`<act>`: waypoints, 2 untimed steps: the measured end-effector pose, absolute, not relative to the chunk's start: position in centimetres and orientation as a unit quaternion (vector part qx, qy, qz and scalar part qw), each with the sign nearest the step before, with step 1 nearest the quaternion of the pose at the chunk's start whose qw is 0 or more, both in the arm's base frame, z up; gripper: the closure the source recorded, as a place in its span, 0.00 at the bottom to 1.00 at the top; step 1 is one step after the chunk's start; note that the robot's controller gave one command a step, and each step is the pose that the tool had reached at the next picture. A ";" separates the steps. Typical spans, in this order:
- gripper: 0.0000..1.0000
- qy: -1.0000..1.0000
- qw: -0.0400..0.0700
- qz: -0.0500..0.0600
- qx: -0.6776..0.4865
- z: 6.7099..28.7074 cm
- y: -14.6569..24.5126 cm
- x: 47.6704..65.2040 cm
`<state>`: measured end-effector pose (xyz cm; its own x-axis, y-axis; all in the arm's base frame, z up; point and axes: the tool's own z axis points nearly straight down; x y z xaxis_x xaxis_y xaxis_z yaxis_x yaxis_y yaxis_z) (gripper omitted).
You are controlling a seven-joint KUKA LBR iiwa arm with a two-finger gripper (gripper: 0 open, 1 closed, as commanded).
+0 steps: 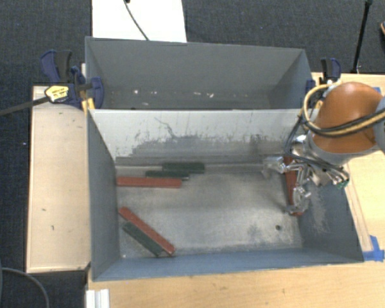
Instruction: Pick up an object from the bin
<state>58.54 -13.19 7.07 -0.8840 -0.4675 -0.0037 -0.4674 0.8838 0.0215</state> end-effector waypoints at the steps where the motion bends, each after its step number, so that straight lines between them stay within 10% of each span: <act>1: 0.00 -0.987 0.000 0.000 0.158 9.8 -13.1 52.4; 2: 0.00 -0.936 0.000 -0.006 0.351 7.9 -14.5 51.5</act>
Offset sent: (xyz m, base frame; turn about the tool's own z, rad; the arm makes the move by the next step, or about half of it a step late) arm -0.0611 0.0005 0.0264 0.1675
